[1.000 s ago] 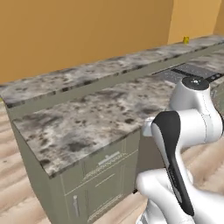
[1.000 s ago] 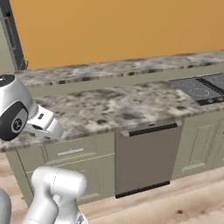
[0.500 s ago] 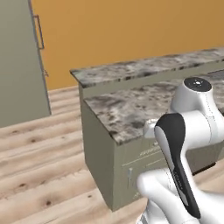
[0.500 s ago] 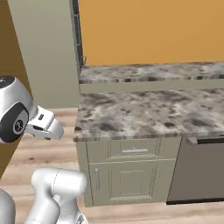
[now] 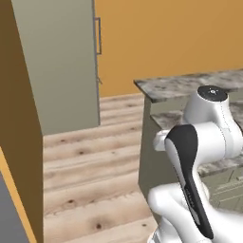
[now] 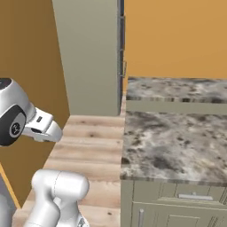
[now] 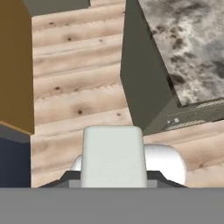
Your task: Pick up the marshmallow and place it in the cup of hot chocolate on the dining counter.
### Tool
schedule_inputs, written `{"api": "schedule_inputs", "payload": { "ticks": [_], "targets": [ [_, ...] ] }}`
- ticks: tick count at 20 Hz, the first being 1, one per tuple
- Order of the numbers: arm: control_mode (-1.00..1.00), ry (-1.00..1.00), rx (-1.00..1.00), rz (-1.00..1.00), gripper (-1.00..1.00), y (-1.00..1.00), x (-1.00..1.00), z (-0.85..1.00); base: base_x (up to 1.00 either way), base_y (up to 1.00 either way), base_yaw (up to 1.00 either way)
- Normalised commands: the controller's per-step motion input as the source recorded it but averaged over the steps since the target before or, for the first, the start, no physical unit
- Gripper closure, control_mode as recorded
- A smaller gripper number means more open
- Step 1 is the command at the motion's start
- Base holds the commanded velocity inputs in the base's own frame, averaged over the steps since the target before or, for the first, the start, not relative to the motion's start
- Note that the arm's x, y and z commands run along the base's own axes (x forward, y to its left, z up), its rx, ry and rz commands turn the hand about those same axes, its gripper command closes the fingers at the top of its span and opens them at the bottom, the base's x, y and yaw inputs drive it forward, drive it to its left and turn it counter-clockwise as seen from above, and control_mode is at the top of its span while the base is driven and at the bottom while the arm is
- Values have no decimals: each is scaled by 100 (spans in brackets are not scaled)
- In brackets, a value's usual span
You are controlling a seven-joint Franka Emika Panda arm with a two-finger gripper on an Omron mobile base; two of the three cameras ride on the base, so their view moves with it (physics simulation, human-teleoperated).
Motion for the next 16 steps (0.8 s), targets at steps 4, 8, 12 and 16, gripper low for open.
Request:
{"api": "schedule_inputs", "payload": {
  "ticks": [4, 8, 12, 16],
  "targets": [
    [100, 0, 0, 0, 100, 0, 0, 0, 90, 19, 16],
    [100, 0, 0, 0, 100, 0, 0, 0, 92, 70, 5],
    [100, 0, 0, 0, 100, 0, 0, 0, 53, 100, 0],
    [100, 0, 0, 0, 100, 0, 0, 0, 14, 100, 0]
  ]
}}
